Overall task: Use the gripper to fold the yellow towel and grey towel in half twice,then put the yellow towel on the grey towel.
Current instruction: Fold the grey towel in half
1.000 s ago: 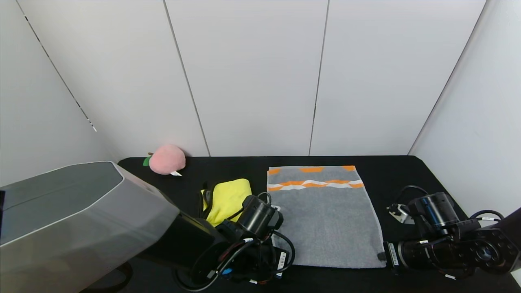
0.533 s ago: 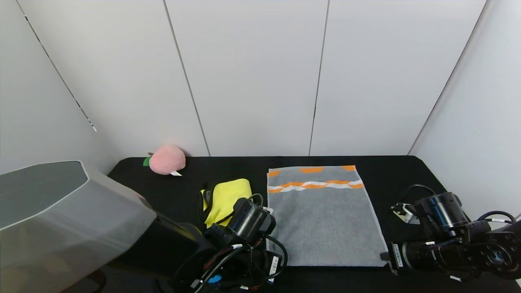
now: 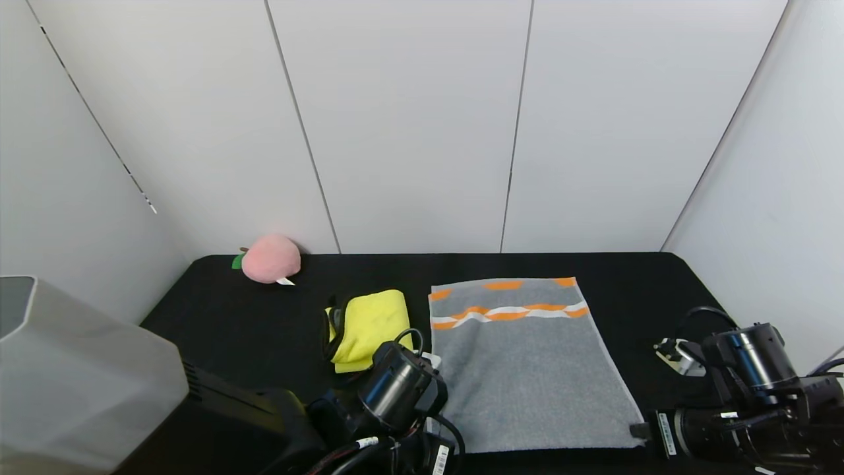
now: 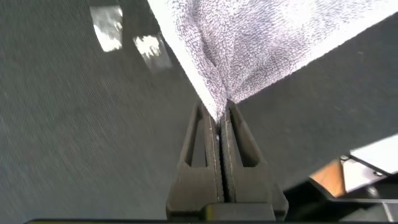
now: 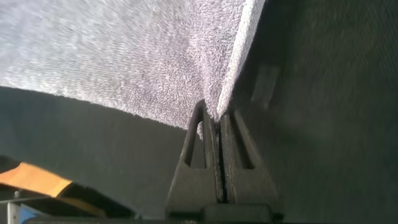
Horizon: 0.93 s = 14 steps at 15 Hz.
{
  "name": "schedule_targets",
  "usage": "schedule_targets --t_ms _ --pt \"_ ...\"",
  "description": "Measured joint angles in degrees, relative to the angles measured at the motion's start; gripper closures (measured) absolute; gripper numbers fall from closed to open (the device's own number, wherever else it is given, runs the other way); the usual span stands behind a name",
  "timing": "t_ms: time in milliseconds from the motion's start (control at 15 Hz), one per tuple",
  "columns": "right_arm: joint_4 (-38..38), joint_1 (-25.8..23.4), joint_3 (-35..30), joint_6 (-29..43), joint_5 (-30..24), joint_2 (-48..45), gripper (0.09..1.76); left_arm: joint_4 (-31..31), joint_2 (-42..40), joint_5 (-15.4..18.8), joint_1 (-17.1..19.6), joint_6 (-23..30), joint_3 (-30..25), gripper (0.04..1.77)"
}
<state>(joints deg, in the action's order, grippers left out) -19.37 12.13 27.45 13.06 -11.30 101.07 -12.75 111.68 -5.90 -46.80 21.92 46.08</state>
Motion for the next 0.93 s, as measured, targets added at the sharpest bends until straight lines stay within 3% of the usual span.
schedule_targets --t_ms 467,933 --pt "0.57 1.79 -4.17 1.04 -0.11 -7.77 1.71 0.41 -5.47 -2.5 -3.72 0.96 -3.41 1.69" --pt "0.62 2.74 -5.68 2.49 -0.2 -12.79 1.71 0.28 -9.91 -3.38 -4.24 1.07 -6.03 1.69"
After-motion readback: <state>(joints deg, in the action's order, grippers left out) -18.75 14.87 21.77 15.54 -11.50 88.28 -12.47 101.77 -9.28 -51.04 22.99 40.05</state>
